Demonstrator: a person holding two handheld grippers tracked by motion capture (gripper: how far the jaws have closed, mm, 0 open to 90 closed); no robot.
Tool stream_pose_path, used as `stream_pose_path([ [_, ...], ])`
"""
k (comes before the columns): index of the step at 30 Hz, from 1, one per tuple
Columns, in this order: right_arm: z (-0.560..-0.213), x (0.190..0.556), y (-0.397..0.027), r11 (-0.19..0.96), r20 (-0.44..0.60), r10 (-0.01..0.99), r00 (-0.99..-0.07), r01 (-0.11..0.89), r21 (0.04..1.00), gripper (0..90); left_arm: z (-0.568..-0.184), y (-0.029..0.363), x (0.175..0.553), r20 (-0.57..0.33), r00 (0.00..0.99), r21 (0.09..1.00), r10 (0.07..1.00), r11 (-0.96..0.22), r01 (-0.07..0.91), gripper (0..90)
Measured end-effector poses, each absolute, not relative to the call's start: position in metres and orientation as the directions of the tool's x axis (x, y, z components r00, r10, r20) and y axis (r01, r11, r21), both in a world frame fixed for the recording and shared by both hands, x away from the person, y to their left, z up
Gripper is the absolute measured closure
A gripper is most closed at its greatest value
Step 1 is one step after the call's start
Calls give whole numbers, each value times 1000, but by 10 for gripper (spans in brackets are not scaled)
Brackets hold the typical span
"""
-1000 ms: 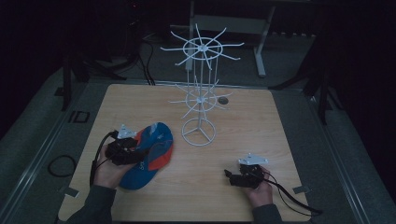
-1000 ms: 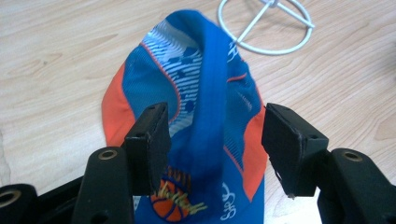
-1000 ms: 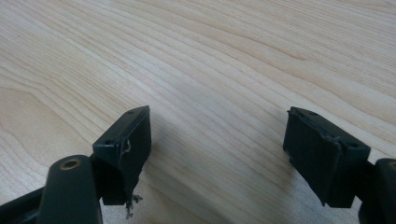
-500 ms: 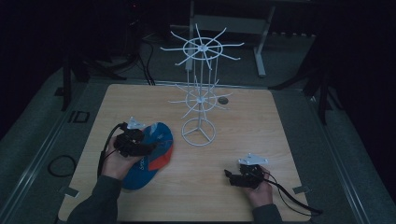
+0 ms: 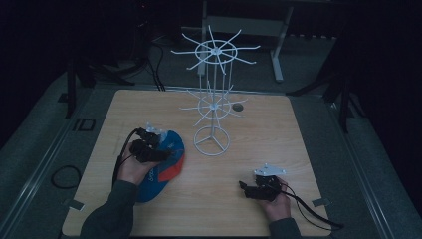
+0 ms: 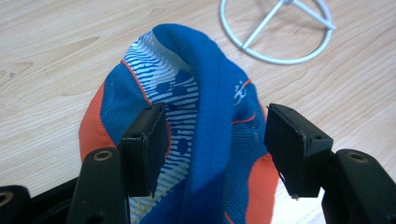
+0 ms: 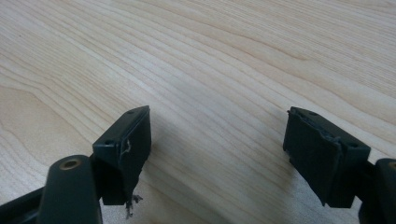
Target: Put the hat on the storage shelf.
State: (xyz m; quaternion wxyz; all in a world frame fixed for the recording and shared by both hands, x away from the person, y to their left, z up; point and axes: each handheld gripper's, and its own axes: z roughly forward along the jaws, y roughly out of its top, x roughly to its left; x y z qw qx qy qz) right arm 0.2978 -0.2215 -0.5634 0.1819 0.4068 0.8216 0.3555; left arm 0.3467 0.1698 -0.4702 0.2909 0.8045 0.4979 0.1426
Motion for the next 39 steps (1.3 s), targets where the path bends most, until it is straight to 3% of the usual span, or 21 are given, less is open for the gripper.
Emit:
stream_pose_path([
  [11,-563,298,-221,416,-9,798,-603,540,732,233,-487,167,367,-72,478,509,876,-380,772,430],
  [12,-563,298,-221,416,-9,798,-603,540,732,233,-489,167,367,-69,478,502,876,-384,775,462],
  [16,-563,298,-221,416,-9,798,-603,539,732,232,-490,165,367,-48,514,485,856,-430,762,768],
  [19,-563,298,-221,416,-9,798,-603,539,732,233,-488,164,364,-10,520,486,854,-451,749,857],
  [39,-563,298,-222,417,-10,798,-603,539,732,233,-440,188,334,28,567,631,823,-455,629,889],
])
